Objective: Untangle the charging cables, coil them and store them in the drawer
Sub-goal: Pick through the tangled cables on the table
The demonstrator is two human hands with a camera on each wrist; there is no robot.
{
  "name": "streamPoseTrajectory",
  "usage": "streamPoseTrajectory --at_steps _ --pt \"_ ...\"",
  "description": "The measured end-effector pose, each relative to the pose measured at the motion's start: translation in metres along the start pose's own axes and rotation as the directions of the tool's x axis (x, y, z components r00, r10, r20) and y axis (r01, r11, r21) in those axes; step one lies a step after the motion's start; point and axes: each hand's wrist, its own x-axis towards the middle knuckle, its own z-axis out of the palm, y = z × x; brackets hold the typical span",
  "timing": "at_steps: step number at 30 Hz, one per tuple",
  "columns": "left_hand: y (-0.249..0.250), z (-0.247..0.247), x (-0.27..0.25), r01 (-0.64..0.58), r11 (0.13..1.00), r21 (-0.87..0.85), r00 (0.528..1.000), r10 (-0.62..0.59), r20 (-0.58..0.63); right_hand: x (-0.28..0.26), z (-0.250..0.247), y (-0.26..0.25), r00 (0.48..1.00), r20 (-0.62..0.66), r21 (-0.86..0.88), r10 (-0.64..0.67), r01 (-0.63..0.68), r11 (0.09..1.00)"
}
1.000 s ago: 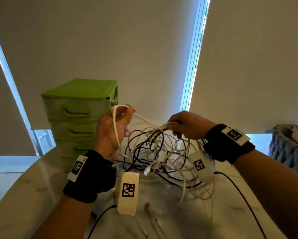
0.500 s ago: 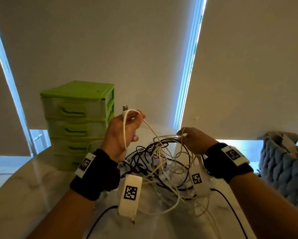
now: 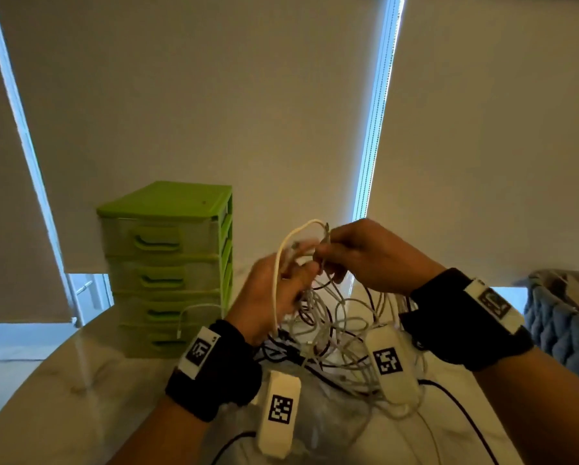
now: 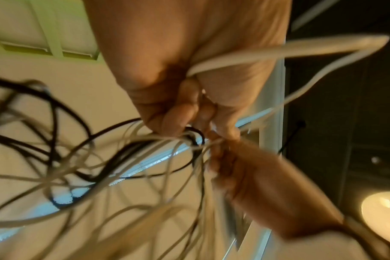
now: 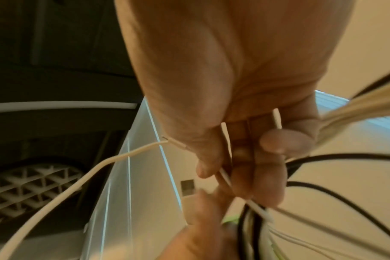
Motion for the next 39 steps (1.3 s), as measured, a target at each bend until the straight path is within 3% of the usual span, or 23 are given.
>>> streamPoseTrajectory --at_steps 3,6,8,11,14,16,20,26,30,32,35,39 --pt "-0.006 0.007 -0.001 -0.043 0.994 0.100 0.997 0.049 -0.054 0.007 0.008 -0.006 0.992 -0.104 0.000 -0.076 0.076 0.997" --pt "-0.006 0.006 0.002 -0.113 0.985 0.132 0.988 0.126 -0.093 0.009 0.017 -0.004 0.975 -0.209 0.131 -0.072 0.101 0.986" --pt "-0.005 0.007 0.002 -0.141 0.975 0.170 0.984 0.156 -0.083 0.007 0.018 -0.002 0.981 -0.182 0.241 -0.069 0.113 0.964" --pt "-0.009 0.005 0.003 -0.157 0.970 0.185 0.980 0.176 -0.094 0.006 0.012 0.010 0.997 -0.029 0.272 -0.077 0.082 0.959" --pt "-0.017 -0.001 0.008 -0.159 0.969 0.189 0.973 0.186 -0.135 0.008 0.006 0.027 0.989 0.147 0.074 -0.008 -0.003 0.997" --pt "-0.020 -0.001 0.010 -0.168 0.968 0.186 0.965 0.200 -0.169 0.008 0.009 0.032 0.992 0.128 -0.066 0.004 0.004 0.998" --pt "-0.021 0.003 0.012 -0.127 0.964 0.234 0.962 0.177 -0.206 0.007 0.015 0.031 0.994 0.098 -0.128 0.052 -0.039 0.991" --pt "-0.014 0.000 0.013 0.007 0.997 -0.081 0.936 -0.035 -0.351 0.013 0.014 0.036 0.988 0.030 -0.159 0.154 -0.148 0.976" --pt "-0.003 -0.025 0.021 -0.052 0.966 -0.253 0.879 -0.076 -0.471 0.013 0.006 0.069 0.958 0.025 -0.273 0.287 -0.270 0.923" --pt "0.002 -0.034 0.022 -0.041 0.980 -0.196 0.905 -0.046 -0.422 0.008 0.002 0.093 0.927 0.019 -0.272 0.373 -0.355 0.894" --pt "0.002 -0.037 0.019 -0.006 0.999 0.039 0.963 0.016 -0.270 0.006 -0.002 0.116 0.902 -0.010 -0.233 0.432 -0.422 0.876" --pt "0.016 -0.046 0.021 0.036 0.994 0.101 0.987 -0.019 -0.160 0.009 -0.007 0.123 0.884 -0.067 -0.129 0.463 -0.467 0.875"
